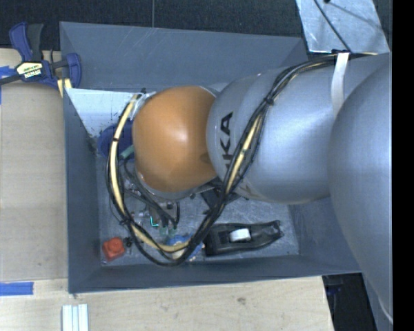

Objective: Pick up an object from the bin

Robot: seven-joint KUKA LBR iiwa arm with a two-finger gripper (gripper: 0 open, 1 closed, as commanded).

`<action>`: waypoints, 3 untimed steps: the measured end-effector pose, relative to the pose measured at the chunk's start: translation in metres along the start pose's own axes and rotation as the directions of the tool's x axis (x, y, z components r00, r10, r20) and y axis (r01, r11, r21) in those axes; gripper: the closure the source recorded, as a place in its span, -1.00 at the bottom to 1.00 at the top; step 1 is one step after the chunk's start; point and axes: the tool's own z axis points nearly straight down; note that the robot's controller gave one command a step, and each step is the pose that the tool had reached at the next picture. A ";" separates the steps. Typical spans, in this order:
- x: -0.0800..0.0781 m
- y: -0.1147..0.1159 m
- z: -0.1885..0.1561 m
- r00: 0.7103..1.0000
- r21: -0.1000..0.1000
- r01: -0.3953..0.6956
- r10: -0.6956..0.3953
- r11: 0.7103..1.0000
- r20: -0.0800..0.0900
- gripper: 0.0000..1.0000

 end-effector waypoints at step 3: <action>-0.027 -0.007 -0.005 0.941 0.000 0.337 -0.337 0.941 0.018 1.00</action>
Offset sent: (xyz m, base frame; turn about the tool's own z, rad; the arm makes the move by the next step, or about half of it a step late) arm 0.0187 0.0055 -0.1155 -0.3005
